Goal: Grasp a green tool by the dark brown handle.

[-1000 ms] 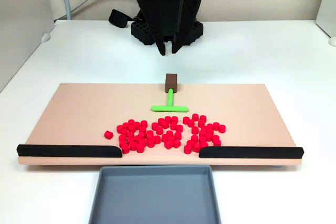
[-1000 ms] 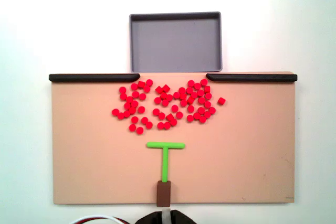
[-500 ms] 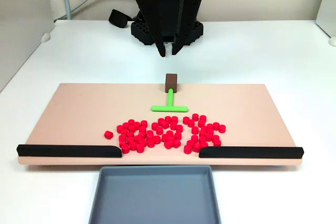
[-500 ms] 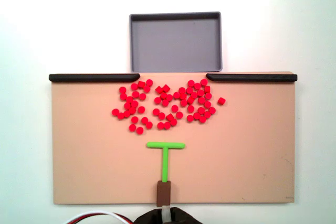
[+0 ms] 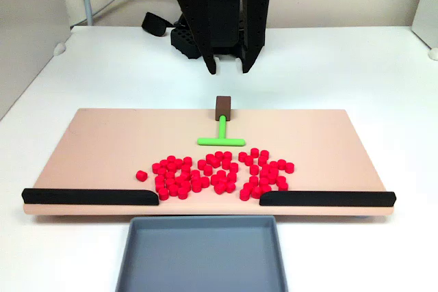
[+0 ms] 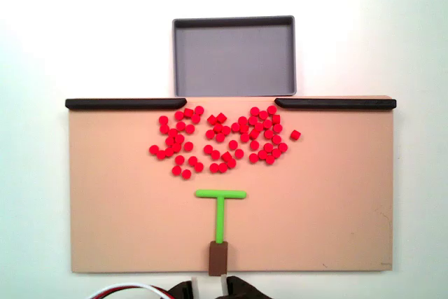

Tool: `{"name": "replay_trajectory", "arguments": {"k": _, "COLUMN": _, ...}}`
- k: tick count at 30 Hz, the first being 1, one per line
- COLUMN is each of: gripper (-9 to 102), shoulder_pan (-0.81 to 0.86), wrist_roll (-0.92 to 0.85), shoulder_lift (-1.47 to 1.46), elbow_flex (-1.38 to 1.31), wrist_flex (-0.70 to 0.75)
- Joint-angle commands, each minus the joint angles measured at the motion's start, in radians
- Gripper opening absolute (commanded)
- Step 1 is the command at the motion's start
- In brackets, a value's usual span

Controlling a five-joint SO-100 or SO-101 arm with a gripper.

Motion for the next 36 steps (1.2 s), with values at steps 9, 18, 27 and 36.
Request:
{"name": "replay_trajectory", "arguments": {"k": 9, "gripper": 22, "shoulder_pan": 0.041, "wrist_roll": -0.026, "shoulder_lift": 0.000, "elbow_flex": -0.041, "wrist_flex": -0.003}}
{"name": "replay_trajectory", "arguments": {"k": 18, "gripper": 21, "shoulder_pan": 0.051, "wrist_roll": -0.005, "shoulder_lift": -0.028, "elbow_flex": -0.043, "wrist_flex": -0.025}}
{"name": "replay_trajectory", "arguments": {"k": 27, "gripper": 21, "shoulder_pan": 0.051, "wrist_roll": 0.017, "shoulder_lift": -0.064, "elbow_flex": -0.043, "wrist_flex": -0.043}}
{"name": "replay_trajectory", "arguments": {"k": 36, "gripper": 20, "shoulder_pan": 0.049, "wrist_roll": 0.028, "shoulder_lift": -0.103, "elbow_flex": -0.043, "wrist_flex": -0.063}}
